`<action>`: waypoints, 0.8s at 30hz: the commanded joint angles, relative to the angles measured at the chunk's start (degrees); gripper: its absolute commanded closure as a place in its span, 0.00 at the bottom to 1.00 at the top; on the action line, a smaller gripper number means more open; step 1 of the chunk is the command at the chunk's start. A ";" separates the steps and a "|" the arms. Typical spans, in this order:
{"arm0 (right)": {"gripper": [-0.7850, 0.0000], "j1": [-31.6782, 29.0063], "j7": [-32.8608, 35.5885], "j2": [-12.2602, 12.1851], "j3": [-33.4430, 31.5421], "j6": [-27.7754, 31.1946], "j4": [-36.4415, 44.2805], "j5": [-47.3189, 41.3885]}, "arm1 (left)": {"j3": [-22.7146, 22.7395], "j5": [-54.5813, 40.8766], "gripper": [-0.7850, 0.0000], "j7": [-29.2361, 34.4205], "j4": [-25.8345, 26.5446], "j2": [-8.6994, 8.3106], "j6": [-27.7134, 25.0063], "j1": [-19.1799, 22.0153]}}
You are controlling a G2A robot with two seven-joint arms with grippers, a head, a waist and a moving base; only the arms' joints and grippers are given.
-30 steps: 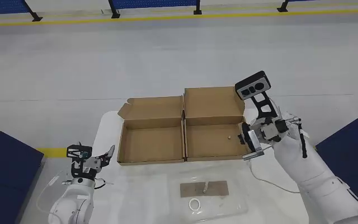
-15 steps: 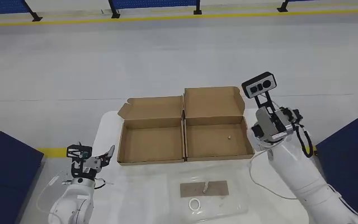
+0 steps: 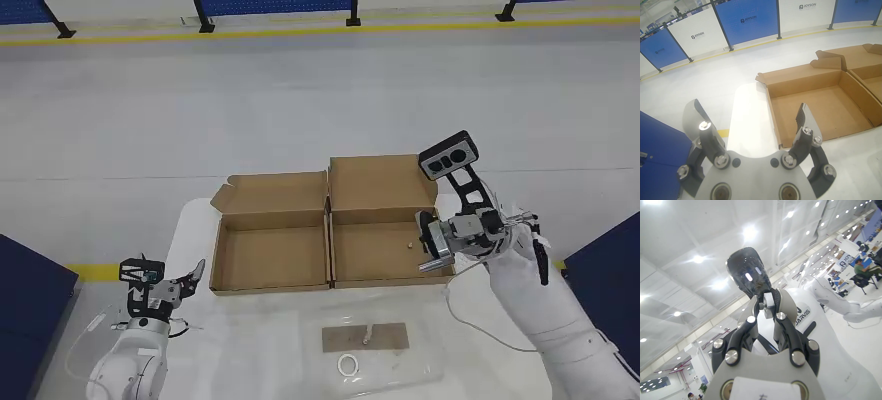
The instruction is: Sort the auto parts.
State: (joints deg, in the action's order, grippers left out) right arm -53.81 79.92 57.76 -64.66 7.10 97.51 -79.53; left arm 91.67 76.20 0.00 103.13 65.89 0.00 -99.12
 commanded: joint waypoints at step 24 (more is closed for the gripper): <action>1.00 -5.62 1.20 3.80 -3.20 -1.41 5.25 -19.72 | 0.00 0.00 0.00 0.00 0.00 0.00 0.00 0.00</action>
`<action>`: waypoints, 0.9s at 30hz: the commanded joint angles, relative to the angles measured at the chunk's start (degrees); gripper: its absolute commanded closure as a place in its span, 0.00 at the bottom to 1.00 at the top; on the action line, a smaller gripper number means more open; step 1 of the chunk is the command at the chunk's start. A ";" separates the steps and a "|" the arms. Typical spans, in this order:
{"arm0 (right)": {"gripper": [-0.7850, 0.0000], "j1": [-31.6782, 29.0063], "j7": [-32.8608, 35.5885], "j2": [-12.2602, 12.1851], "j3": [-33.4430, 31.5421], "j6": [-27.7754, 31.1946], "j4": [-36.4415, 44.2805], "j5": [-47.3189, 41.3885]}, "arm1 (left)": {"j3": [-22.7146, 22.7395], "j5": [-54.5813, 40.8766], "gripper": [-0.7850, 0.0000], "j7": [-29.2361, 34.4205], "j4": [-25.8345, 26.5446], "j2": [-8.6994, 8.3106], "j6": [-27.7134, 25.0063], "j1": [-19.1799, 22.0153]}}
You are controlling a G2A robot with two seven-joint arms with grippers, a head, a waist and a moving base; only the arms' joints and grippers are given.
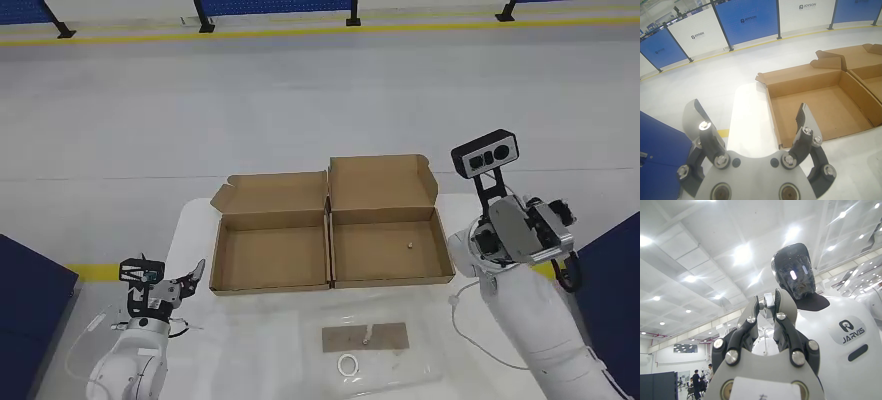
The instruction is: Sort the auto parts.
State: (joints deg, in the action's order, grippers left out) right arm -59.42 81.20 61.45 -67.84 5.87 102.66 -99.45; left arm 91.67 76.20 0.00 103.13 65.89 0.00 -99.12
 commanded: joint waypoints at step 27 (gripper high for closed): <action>1.00 -0.34 -1.10 1.39 -4.30 -5.29 0.76 12.85 | 0.00 0.00 0.00 0.00 0.00 0.00 0.00 0.00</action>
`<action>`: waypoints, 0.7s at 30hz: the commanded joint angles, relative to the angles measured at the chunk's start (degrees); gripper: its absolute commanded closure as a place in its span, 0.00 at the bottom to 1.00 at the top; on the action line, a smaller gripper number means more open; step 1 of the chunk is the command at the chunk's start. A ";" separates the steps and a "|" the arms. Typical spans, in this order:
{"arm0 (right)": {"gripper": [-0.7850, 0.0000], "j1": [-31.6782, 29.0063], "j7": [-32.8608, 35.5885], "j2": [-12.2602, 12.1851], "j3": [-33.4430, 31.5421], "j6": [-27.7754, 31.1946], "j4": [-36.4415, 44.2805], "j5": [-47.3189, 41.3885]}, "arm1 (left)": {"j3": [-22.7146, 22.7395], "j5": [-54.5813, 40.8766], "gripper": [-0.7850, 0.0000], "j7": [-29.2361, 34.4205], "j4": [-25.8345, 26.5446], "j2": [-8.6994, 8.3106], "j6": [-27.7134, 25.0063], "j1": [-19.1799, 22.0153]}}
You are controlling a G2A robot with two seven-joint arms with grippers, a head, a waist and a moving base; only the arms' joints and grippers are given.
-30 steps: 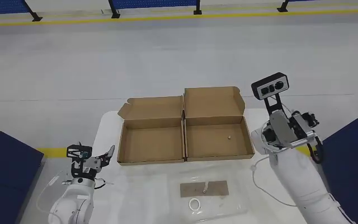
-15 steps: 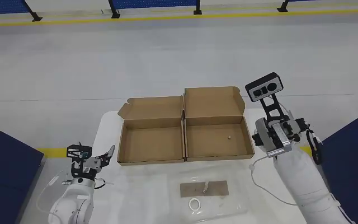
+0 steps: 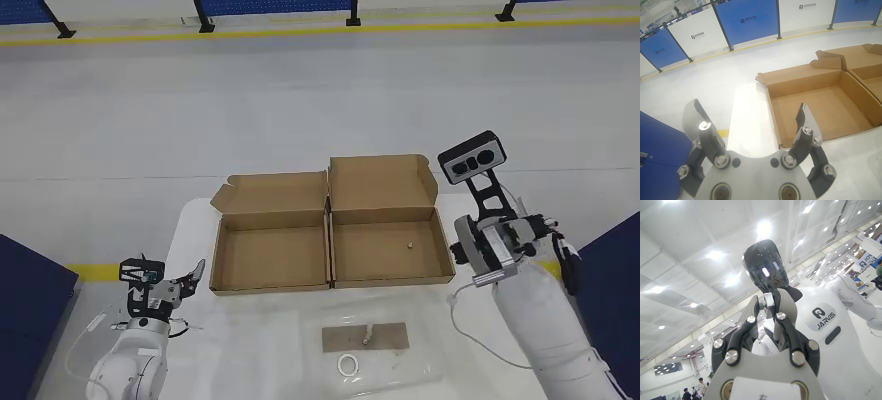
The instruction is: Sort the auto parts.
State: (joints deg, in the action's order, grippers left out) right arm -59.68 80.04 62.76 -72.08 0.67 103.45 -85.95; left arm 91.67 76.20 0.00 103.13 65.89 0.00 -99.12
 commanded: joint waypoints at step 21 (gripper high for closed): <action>1.00 -0.41 0.32 0.65 -0.81 -0.37 0.07 -1.87 | 0.00 0.00 0.00 0.00 0.00 0.00 0.00 0.00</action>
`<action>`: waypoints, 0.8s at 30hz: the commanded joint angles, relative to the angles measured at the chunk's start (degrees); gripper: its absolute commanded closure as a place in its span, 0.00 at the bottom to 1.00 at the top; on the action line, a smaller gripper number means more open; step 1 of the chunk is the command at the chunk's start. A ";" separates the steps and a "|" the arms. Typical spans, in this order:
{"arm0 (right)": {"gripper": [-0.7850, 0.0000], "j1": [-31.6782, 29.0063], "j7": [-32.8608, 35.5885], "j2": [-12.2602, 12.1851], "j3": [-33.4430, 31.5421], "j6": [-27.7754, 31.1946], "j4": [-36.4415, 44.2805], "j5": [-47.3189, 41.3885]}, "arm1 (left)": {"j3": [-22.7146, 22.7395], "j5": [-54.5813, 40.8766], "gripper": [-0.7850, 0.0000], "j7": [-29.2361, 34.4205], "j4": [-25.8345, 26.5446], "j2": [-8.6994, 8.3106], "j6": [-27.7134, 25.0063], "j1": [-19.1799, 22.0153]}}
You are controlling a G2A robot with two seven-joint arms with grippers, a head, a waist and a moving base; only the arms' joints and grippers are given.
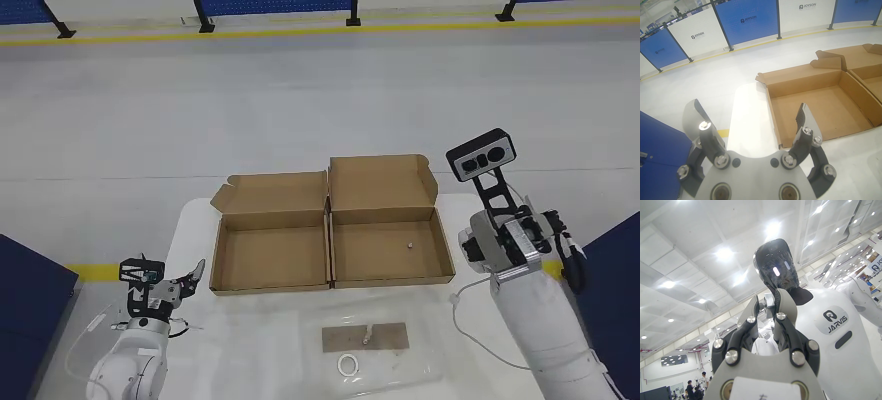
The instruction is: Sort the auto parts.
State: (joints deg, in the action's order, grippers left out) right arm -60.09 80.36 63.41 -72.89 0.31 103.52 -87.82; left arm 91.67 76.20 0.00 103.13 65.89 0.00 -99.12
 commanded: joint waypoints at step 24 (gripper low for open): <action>1.00 -18.29 7.38 -3.99 -19.18 -5.73 0.75 30.85 | 0.00 0.00 0.00 0.00 0.00 0.00 0.00 0.00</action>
State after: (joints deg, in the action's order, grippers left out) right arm -77.47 86.73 59.57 -91.44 -5.57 104.08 -58.21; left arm 91.67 76.20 0.00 103.13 65.89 0.00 -99.12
